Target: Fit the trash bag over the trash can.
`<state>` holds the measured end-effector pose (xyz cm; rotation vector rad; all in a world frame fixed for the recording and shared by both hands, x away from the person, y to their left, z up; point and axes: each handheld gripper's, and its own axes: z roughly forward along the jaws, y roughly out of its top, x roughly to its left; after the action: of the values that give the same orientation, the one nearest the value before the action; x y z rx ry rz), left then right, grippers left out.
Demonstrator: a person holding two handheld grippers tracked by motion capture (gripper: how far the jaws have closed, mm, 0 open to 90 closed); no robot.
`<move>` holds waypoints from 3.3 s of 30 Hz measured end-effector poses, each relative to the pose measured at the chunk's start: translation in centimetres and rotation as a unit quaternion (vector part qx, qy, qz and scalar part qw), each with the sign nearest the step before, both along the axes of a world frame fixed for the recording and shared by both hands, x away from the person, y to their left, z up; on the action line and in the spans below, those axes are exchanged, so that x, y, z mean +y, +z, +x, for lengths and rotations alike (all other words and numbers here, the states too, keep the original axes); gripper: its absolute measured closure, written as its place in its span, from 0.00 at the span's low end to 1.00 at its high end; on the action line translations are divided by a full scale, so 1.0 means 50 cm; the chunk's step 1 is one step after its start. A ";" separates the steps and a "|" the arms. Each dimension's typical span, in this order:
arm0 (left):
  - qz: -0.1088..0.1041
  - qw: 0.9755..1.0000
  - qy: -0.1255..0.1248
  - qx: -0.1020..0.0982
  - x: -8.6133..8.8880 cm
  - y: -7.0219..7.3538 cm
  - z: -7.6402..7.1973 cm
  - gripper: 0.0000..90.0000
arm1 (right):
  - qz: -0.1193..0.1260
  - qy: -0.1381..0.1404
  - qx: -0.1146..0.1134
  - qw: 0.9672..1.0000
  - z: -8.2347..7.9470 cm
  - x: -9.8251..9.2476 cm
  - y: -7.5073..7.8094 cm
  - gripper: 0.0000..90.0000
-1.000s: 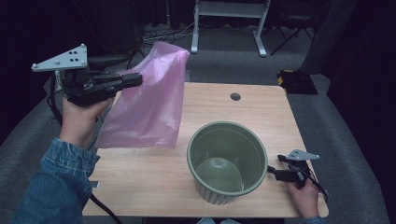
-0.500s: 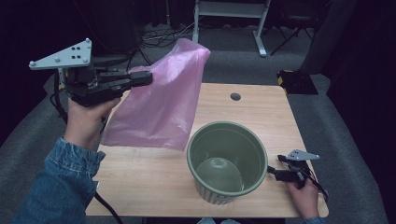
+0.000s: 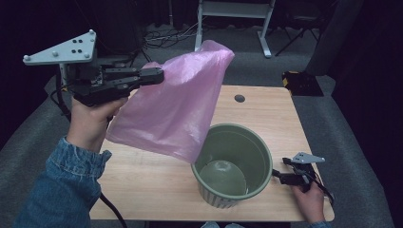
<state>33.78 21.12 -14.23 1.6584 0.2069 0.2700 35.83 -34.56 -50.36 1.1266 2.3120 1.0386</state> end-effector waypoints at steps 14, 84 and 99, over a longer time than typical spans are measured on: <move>0.003 0.999 -0.039 0.014 -0.093 -0.025 0.026 0.99 | -0.001 0.001 0.000 1.000 0.000 0.000 0.000 0.27; 0.101 0.992 -0.045 0.062 -0.311 -0.263 0.050 0.99 | -0.001 0.009 0.003 1.000 0.000 0.002 0.000 0.24; 0.171 0.981 -0.040 0.088 -0.286 -0.312 0.011 0.99 | -0.001 0.009 0.003 1.000 0.000 0.002 0.000 0.24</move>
<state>34.35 6.83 -29.81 2.0293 0.2369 0.0998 35.81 -34.47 -50.36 1.1111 2.3326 1.0402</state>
